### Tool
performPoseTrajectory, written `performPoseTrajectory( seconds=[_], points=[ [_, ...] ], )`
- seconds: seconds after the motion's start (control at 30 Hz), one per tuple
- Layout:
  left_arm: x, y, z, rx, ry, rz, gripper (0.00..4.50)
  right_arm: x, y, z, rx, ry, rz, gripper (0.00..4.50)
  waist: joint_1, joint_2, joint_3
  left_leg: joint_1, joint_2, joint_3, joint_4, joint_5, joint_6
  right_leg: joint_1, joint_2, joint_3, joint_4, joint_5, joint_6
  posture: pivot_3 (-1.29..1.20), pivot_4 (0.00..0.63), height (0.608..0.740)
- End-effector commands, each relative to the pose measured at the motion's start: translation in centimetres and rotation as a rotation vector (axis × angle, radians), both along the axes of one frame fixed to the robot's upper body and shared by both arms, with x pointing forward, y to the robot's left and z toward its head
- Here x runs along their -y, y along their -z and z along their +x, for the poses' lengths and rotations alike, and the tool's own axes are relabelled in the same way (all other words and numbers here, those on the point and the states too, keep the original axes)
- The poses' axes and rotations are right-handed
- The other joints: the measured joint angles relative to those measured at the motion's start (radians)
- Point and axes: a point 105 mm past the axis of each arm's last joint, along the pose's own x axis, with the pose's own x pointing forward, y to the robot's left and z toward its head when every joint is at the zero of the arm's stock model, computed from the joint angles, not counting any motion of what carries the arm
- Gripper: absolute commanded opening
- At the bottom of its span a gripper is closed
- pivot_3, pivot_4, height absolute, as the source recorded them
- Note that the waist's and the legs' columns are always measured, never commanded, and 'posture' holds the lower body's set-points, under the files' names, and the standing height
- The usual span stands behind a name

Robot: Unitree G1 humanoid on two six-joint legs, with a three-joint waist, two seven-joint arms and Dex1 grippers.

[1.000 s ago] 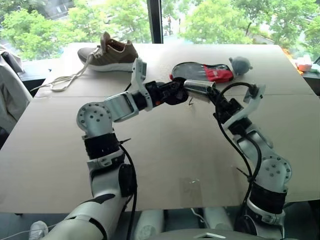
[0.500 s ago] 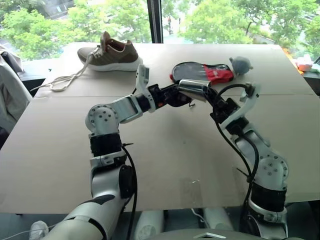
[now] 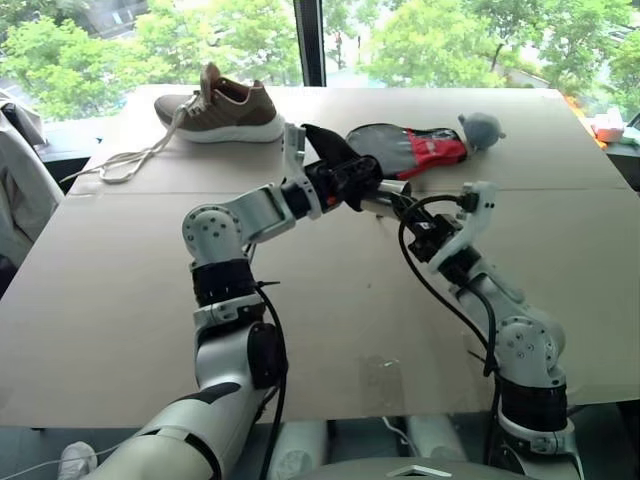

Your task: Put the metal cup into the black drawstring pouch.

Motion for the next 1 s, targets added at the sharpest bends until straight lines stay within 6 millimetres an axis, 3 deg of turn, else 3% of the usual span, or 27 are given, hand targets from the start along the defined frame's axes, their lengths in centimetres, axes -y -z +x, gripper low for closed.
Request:
performPoseTrajectory(
  seconds=[0.03,0.13,0.23,0.4,0.6,0.77,1.0],
  points=[
    [0.7,-1.2,-0.8,0.046,0.038,-0.018,0.0,-0.2,-1.8,0.4,0.146,0.055,-0.047,0.05,0.0,0.0,0.0,0.0,0.0,0.0,0.0,0.0,0.0,0.0,0.0,0.0,0.0,0.0,0.0,0.0,0.15,0.74],
    [0.9,-1.0,-0.9,0.047,0.045,-0.014,0.0,-0.3,-2.2,0.7,0.14,0.082,0.041,0.05,0.0,0.0,0.0,0.0,0.0,0.0,0.0,0.0,0.0,0.0,0.0,0.0,0.0,0.0,0.0,0.0,0.15,0.74],
    [0.8,-1.1,-0.9,0.052,0.039,-0.015,0.0,0.6,-2.0,1.7,-0.019,0.091,0.307,0.05,0.0,0.0,0.0,0.0,0.0,-0.001,-0.001,0.0,0.0,0.0,0.0,0.0,0.0,0.0,0.0,0.0,0.15,0.74],
    [0.9,-1.0,-0.9,0.057,0.036,-0.019,0.0,0.7,-1.2,2.2,-0.261,-0.049,0.648,0.05,0.003,0.001,0.001,0.0,0.003,-0.001,-0.001,0.0,0.0,0.0,-0.001,-0.001,0.0,0.0,0.0,0.0,0.15,0.74],
    [0.9,-1.0,-1.0,0.062,0.032,-0.028,0.0,1.8,-0.7,3.1,-0.481,-0.129,0.967,0.05,-0.001,0.001,0.001,-0.001,0.003,-0.001,-0.002,0.0,0.0,-0.001,-0.001,-0.001,0.0,0.0,-0.001,0.0,0.15,0.74],
    [1.1,-1.1,-1.3,0.062,0.047,-0.043,0.0,1.3,-1.4,2.9,-0.502,-0.181,0.979,0.05,-0.007,0.001,0.001,-0.001,0.003,-0.001,-0.002,0.0,0.0,-0.001,-0.001,-0.001,0.0,0.0,0.0,0.0,0.15,0.74],
    [2.0,-1.9,-2.3,0.068,0.126,-0.101,0.0,-0.8,-3.0,1.5,-0.321,-0.22,0.703,0.05,-0.022,0.001,0.001,-0.001,0.003,0.0,-0.002,0.0,0.0,-0.001,-0.001,-0.001,-0.001,0.0,0.0,0.0,0.15,0.74]
  ],
)
